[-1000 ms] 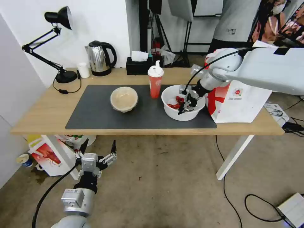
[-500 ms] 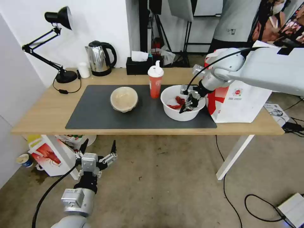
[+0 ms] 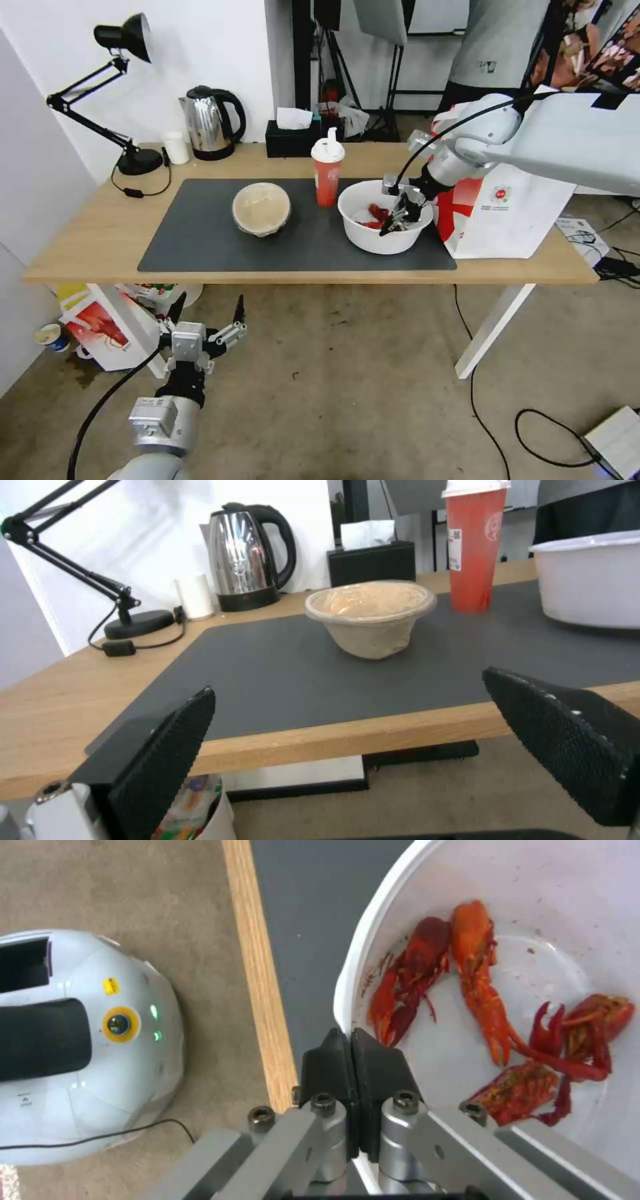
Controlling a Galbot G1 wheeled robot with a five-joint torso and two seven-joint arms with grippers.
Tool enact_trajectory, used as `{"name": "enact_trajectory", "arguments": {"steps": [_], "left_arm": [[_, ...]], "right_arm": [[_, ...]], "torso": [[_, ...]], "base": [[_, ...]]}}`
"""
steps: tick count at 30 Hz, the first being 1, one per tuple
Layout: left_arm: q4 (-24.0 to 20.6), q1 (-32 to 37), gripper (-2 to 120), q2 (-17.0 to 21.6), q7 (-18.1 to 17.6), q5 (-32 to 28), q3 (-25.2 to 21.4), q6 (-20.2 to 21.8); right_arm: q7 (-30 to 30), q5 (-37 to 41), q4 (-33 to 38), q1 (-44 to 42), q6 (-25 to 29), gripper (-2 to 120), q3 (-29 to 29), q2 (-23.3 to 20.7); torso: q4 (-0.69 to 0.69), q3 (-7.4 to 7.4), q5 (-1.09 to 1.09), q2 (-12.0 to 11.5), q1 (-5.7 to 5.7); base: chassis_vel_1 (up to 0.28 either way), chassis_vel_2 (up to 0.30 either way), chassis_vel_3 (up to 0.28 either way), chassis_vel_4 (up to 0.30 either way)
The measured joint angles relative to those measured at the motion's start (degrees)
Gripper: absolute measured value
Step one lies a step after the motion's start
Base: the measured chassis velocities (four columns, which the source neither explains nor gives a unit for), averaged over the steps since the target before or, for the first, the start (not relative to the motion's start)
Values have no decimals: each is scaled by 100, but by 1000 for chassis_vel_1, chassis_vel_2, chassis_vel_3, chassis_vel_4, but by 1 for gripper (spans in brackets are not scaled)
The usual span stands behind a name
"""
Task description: Pick up the trash from the table and place it into the takeout bag.
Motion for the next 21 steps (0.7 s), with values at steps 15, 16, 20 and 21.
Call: {"name": "enact_trajectory", "arguments": {"steps": [15,16,20,21], "left_arm": [[0,0,100,0,0,0,0,0],[0,0,100,0,0,0,0,0],[0,0,100,0,0,0,0,0],[0,0,100,0,0,0,0,0]], "right_arm": [[-206,17,-36,267,190,0,-80,96],[-221,18,-27,302,203,0,-100,112],[-271,19,34,426,243,0,-156,184],[-277,20,56,456,249,0,-168,208]], "torso": [[0,0,0,0,0],[0,0,0,0,0],[0,0,0,0,0],[0,0,0,0,0]], "base": [[0,0,0,0],[0,0,0,0],[0,0,0,0],[0,0,0,0]]}}
